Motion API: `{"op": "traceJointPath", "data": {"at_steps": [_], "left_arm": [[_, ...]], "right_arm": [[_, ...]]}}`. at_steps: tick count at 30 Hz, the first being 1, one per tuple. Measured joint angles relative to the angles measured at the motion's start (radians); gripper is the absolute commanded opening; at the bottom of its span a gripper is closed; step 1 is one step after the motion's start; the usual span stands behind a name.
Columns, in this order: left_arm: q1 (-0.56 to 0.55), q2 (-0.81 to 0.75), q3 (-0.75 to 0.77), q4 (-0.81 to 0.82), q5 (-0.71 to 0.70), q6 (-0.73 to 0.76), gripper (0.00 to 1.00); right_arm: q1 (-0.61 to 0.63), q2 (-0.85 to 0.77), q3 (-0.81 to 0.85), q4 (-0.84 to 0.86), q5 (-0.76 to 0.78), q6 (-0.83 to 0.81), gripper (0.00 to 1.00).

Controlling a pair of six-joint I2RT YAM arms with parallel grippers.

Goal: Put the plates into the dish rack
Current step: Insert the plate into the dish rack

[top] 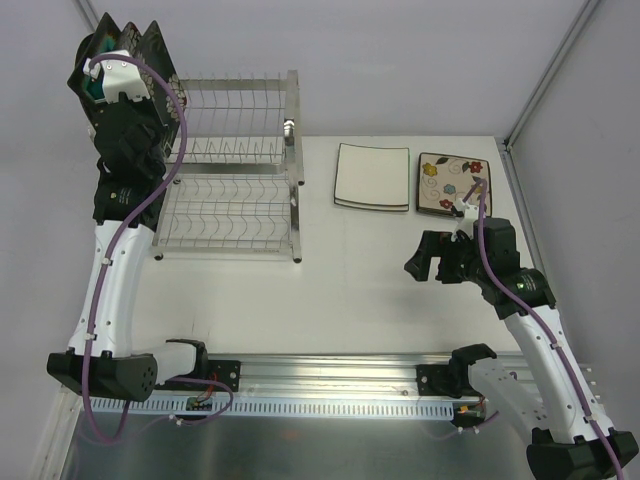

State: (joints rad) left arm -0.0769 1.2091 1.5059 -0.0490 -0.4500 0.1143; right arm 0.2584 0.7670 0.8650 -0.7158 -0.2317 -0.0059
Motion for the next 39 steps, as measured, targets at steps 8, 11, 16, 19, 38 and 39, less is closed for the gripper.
{"op": "traceJointPath", "data": {"at_steps": [8, 11, 16, 19, 38, 39], "left_arm": [[0.000, 0.000, -0.013, 0.013, -0.001, -0.033, 0.03], [0.000, 0.000, -0.015, 0.012, -0.001, -0.051, 0.05], [0.000, 0.000, -0.015, 0.009, -0.002, -0.063, 0.06], [0.000, 0.000, -0.015, 0.006, -0.005, -0.075, 0.13], [0.002, -0.032, -0.006, 0.069, -0.028, -0.101, 0.50], [0.002, -0.035, -0.005, 0.068, -0.027, -0.101, 0.52]], "right_arm": [[0.000, 0.000, 0.000, 0.000, 0.000, 0.000, 1.00], [0.000, 0.000, 0.000, 0.000, 0.000, 0.000, 1.00], [-0.002, -0.004, 0.000, 0.000, 0.000, -0.001, 1.00], [-0.002, -0.008, 0.000, 0.000, 0.000, -0.003, 1.00], [-0.002, -0.015, 0.000, 0.000, 0.000, -0.003, 1.00], [-0.002, -0.015, 0.000, 0.000, 0.000, -0.003, 1.00]]}}
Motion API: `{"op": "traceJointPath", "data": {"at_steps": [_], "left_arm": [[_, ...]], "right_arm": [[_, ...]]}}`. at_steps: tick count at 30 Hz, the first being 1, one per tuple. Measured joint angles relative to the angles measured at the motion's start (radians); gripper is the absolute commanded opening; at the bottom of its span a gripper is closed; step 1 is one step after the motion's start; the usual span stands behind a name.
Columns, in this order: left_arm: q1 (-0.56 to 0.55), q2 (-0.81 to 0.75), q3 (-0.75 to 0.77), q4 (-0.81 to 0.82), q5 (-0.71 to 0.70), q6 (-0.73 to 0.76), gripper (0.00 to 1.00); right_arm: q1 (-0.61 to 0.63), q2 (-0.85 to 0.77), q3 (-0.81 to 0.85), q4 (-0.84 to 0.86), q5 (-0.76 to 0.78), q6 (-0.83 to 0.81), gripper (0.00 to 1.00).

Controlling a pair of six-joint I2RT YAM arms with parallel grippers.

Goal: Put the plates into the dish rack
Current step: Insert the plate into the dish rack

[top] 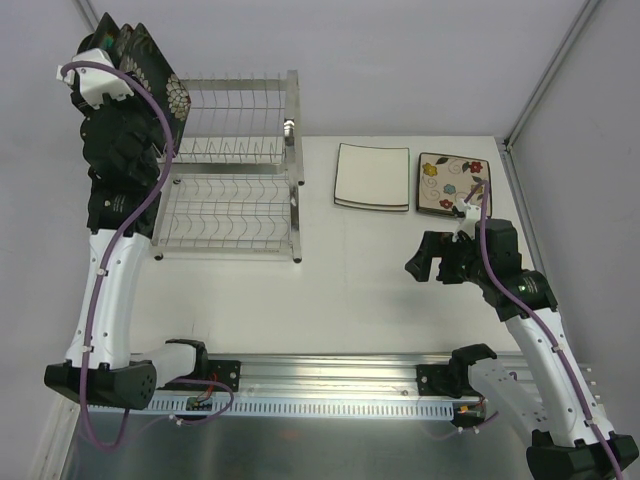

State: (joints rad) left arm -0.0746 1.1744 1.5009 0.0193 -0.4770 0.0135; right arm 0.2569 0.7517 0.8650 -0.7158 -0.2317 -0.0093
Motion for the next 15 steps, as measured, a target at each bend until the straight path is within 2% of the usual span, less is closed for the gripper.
{"op": "traceJointPath", "data": {"at_steps": [3, 7, 15], "left_arm": [[0.000, -0.007, 0.005, 0.001, 0.002, -0.001, 0.61], [0.000, -0.017, 0.007, 0.000, 0.005, -0.003, 0.64], [0.000, -0.056, 0.008, -0.019, 0.038, -0.038, 0.77]], "right_arm": [[0.000, 0.000, 0.000, 0.000, 0.000, 0.000, 1.00], [0.000, 0.000, 0.000, 0.000, 0.000, 0.000, 1.00], [0.000, 0.000, 0.000, 0.000, 0.000, 0.000, 1.00]]}}
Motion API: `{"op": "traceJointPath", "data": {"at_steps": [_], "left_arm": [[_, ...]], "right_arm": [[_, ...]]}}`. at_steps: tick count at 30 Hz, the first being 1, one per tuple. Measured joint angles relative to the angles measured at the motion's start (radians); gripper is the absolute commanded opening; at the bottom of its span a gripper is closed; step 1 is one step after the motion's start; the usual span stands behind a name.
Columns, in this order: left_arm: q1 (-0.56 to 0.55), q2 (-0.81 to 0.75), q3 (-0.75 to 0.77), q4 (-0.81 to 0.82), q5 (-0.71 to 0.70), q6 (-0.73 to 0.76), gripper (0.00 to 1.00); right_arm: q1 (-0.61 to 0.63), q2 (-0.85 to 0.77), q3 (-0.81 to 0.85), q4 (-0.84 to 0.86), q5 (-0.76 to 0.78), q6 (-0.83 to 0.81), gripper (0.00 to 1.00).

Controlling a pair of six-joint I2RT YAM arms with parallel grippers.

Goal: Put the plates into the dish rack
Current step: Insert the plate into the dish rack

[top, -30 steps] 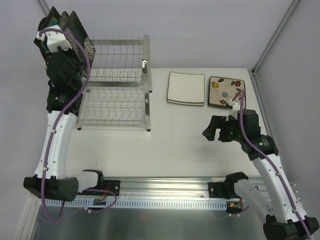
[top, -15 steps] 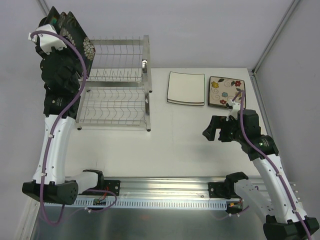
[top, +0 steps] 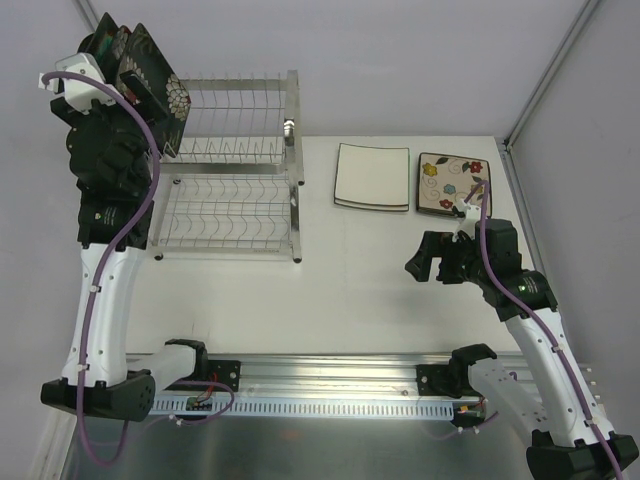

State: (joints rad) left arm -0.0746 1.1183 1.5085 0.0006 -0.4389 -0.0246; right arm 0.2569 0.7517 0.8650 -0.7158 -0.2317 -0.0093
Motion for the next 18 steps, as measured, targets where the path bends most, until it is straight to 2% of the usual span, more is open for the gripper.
{"op": "traceJointPath", "data": {"at_steps": [11, 18], "left_arm": [[-0.003, -0.063, 0.000, -0.044, 0.065, -0.087, 0.97], [-0.005, -0.121, 0.000, -0.091, 0.108, -0.147, 0.99]], "right_arm": [[0.000, 0.002, 0.000, 0.000, 0.002, 0.000, 0.99], [0.000, 0.030, 0.014, 0.000, 0.011, 0.001, 0.99]]}}
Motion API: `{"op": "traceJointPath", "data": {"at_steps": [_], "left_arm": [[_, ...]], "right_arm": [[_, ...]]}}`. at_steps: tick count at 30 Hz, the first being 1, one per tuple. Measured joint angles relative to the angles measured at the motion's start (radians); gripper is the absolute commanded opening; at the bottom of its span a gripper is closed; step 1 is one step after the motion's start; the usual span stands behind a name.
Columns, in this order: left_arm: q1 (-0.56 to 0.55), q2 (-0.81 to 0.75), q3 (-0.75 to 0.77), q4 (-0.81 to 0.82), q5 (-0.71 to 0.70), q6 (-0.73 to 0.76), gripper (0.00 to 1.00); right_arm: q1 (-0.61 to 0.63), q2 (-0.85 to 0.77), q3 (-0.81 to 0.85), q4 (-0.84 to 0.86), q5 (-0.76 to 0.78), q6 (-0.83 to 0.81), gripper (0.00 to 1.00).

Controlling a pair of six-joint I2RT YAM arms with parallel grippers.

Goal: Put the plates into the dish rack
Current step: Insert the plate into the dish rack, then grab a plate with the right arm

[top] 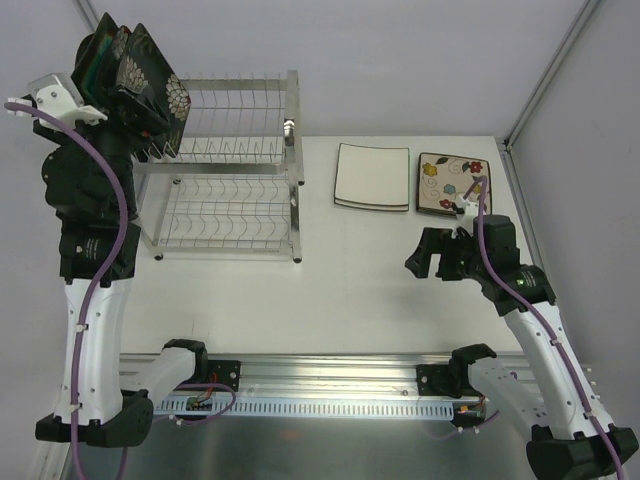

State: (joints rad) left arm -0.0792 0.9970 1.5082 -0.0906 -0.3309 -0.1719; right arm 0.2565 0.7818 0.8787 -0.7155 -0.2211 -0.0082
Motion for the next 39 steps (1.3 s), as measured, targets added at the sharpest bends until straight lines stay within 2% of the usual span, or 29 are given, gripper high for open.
{"op": "traceJointPath", "data": {"at_steps": [9, 17, 21, 28, 34, 39], "left_arm": [[0.000, -0.095, -0.026, -0.083, 0.130, -0.104, 0.99], [0.000, -0.194, -0.110, -0.179, 0.282, -0.179, 0.99], [0.000, -0.286, -0.230, -0.237, 0.377, -0.203, 0.99], [0.000, -0.449, -0.527, -0.341, 0.589, -0.233, 0.99], [-0.008, -0.572, -0.733, -0.397, 0.676, -0.256, 0.99], [-0.071, -0.632, -0.826, -0.412, 0.690, -0.254, 0.99]], "right_arm": [[0.000, 0.060, 0.048, 0.015, 0.026, 0.042, 1.00], [-0.014, 0.184, 0.111, 0.059, 0.075, 0.121, 1.00], [-0.058, 0.252, 0.137, 0.108, 0.093, 0.211, 1.00], [-0.176, 0.386, 0.140, 0.195, 0.122, 0.396, 1.00], [-0.259, 0.485, 0.137, 0.277, 0.181, 0.537, 0.97], [-0.308, 0.548, 0.126, 0.339, 0.237, 0.599, 0.95]]}}
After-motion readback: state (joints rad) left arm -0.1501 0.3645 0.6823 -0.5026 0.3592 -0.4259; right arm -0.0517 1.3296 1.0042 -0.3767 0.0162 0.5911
